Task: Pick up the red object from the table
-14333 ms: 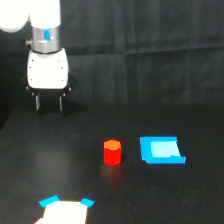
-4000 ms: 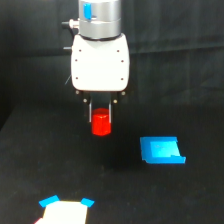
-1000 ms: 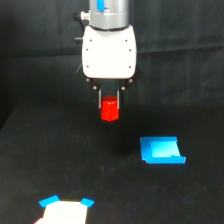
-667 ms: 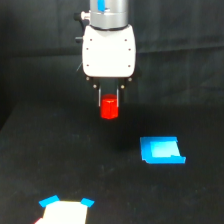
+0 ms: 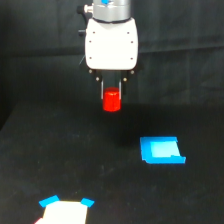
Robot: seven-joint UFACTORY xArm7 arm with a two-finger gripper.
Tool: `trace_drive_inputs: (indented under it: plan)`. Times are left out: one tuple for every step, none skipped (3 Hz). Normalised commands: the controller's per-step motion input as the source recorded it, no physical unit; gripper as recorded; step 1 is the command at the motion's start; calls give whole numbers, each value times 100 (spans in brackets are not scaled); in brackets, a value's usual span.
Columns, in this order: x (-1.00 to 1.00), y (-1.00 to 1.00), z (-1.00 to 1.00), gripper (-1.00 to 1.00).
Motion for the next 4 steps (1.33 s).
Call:
trace_drive_inputs:
  plan:
    - [16, -19, 100, -100]
    - [-4, -47, 39, -93]
    - [-64, -25, 46, -100]
    - [-4, -73, 17, -100]
